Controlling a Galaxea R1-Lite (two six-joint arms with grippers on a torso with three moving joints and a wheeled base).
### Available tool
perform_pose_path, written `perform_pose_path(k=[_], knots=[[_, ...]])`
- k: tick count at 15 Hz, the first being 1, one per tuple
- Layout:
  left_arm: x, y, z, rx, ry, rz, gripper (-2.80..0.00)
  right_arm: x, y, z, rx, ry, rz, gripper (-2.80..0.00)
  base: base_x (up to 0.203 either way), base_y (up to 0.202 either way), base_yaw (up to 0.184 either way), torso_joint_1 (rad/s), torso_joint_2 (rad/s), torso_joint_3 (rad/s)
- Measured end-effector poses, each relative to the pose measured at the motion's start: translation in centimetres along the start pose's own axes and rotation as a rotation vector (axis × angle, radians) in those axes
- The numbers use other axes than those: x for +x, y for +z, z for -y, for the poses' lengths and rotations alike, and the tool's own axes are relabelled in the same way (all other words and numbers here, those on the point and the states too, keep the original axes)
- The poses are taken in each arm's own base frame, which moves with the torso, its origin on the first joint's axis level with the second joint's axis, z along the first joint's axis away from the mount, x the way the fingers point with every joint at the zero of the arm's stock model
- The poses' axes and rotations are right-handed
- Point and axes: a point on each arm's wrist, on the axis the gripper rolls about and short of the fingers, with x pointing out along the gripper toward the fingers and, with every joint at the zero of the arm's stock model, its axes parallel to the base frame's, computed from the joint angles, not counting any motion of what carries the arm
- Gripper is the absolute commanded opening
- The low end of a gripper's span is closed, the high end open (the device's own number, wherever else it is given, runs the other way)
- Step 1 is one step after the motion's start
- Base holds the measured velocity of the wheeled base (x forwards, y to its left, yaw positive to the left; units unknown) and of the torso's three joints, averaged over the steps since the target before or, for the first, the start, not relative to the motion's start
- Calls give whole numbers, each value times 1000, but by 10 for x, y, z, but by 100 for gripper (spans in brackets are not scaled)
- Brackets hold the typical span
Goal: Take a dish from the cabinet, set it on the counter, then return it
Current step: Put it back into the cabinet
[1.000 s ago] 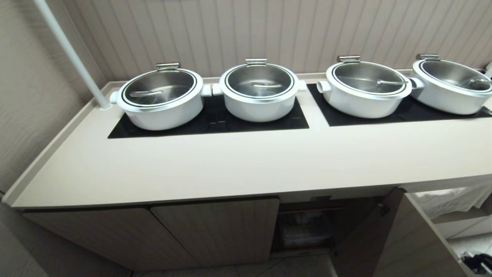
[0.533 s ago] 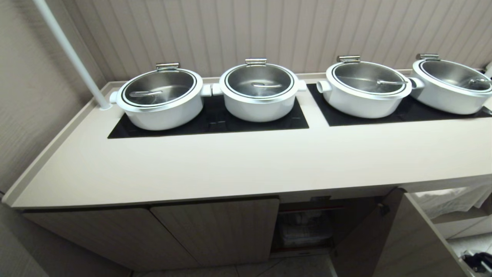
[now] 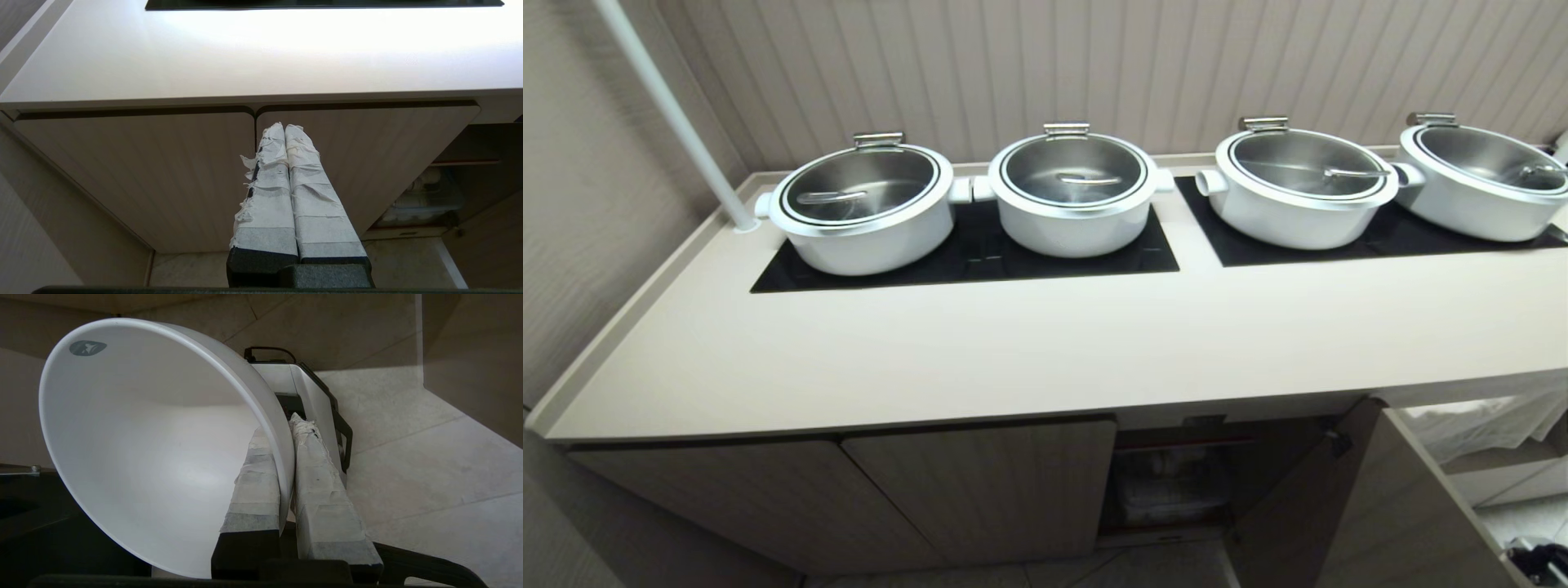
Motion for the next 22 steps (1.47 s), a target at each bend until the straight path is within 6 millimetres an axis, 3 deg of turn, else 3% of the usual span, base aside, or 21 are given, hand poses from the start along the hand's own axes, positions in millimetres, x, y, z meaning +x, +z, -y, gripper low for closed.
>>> perform_pose_path(k=[22], knots=[[0,0,0,0,0,0,-280,1,-8,4,39,-18,-26,-280,0,0,0,-55,121,60]])
